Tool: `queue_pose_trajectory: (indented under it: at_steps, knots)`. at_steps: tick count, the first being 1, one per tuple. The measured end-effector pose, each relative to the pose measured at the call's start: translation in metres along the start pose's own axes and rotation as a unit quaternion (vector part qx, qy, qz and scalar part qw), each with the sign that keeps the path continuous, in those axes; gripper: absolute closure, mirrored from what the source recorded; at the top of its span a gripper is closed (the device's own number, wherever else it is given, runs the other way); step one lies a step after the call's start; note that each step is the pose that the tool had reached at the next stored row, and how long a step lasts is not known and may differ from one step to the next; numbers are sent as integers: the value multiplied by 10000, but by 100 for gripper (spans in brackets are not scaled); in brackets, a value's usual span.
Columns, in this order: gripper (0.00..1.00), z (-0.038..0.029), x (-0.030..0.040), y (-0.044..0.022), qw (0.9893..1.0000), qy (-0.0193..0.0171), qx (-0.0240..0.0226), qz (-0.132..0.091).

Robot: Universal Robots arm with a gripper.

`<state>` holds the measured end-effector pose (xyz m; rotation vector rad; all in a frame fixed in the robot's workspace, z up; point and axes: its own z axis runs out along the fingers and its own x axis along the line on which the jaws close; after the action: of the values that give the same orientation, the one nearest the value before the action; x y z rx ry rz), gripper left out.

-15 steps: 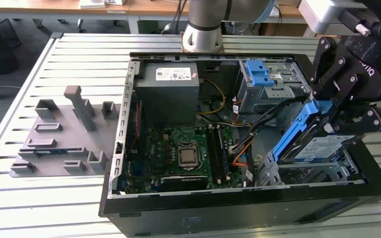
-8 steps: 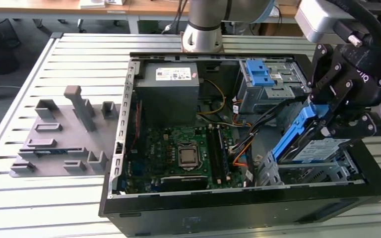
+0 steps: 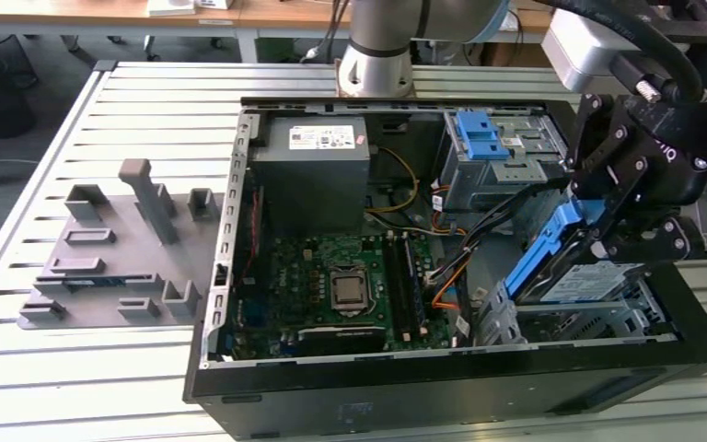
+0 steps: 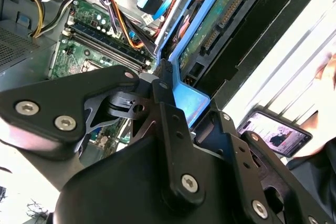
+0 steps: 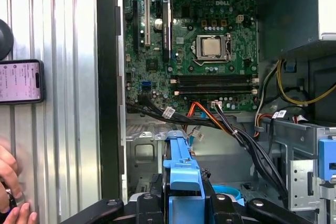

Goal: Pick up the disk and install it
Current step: 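Insert the disk into the insertion slot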

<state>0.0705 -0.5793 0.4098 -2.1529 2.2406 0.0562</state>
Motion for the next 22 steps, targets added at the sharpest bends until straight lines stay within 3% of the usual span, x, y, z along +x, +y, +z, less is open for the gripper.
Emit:
queue_pose_trajectory:
  at_steps: [18,22]
  knots:
    - [64,145,7,-1,10000,0,0,0]
    - [64,150,8,-1,10000,1,0,0]
